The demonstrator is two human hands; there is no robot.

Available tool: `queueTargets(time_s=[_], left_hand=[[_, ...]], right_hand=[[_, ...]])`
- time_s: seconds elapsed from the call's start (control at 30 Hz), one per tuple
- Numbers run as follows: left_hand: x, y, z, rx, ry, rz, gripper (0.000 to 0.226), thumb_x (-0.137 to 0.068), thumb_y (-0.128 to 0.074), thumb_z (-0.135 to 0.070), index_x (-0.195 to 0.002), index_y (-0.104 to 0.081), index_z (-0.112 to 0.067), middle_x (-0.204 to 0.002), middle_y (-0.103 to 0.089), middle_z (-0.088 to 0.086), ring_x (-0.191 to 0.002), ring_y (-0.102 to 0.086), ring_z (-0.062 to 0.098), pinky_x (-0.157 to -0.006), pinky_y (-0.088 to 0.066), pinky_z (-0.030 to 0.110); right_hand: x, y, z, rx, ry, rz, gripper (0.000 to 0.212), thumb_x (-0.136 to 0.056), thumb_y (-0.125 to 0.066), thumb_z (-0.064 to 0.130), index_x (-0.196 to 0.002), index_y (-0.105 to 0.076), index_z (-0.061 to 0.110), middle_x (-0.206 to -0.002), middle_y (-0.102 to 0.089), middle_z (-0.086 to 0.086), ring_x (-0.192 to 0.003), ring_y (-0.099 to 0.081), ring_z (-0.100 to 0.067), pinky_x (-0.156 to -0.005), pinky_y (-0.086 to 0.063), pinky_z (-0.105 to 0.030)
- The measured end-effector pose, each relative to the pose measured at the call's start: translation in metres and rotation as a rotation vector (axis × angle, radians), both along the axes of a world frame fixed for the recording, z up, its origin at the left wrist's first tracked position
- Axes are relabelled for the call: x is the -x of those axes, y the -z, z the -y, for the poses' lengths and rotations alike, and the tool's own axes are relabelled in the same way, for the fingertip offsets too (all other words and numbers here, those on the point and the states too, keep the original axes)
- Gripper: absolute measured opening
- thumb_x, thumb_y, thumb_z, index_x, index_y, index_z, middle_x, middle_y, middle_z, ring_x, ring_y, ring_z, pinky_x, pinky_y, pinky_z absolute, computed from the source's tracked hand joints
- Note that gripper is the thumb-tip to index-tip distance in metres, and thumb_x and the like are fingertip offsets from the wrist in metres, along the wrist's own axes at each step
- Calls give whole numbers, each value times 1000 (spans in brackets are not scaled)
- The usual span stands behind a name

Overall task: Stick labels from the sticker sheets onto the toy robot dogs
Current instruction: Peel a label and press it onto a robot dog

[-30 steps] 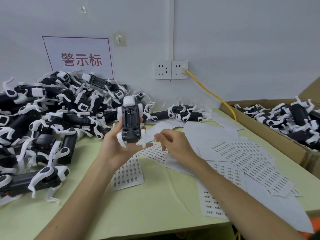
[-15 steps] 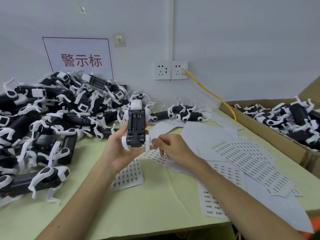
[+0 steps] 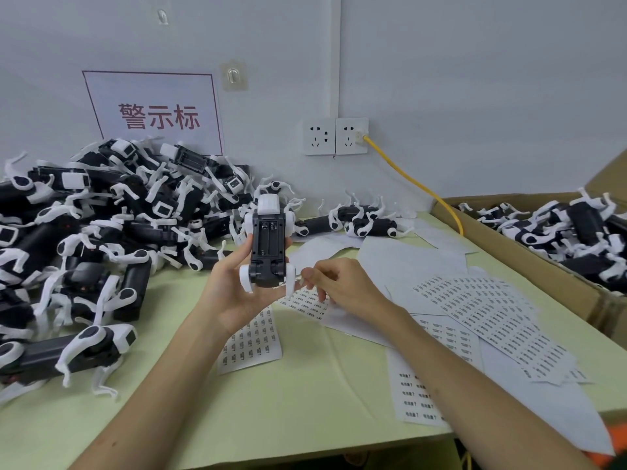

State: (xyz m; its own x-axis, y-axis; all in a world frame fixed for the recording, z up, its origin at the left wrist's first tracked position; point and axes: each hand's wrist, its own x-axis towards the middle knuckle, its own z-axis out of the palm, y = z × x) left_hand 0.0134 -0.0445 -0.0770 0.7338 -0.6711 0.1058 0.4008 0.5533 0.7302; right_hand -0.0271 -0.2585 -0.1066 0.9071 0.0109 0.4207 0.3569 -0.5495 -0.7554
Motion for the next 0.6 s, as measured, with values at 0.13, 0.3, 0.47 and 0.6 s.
queueTargets(time_s=[0.13,0.3,0.47,0.6], left_hand=[[-2,1,-1,-21,-4,12,54,-77,-91,-34,-122,-75,-9,-129,-71,12,-100,-73,29,-99,-51,63],[-2,-1,-1,-20,-34,-12,60,-70,-95,-32,-122,-75,-8,-130,-71,12,-101,-74,30,-85,-59,51],[-3,0,-2,-10,-45,1,69,-73,-93,-34,-133,-69,-9,-138,-67,11,-113,-70,30,-100,-54,56],[-3,0,-3,25,-55,-2,57,-71,-95,-34,-120,-77,-10,-131,-71,10,-111,-71,28,-104,-51,55]], right_hand=[[-1,1,2,28,15,-7,68,-78,-43,91,-71,-71,29,-60,-67,3,-47,-53,-3,-58,-44,-27],[-3,2,3,64,31,-8,75,-78,-41,91,-72,-69,22,-60,-67,6,-48,-53,-2,-58,-40,-19],[-3,2,4,89,45,-21,75,-81,-40,89,-73,-70,21,-60,-68,7,-49,-53,-2,-58,-39,-18],[-2,1,3,70,55,-53,53,-95,-50,66,-73,-70,22,-60,-68,5,-47,-53,-2,-57,-41,-20]])
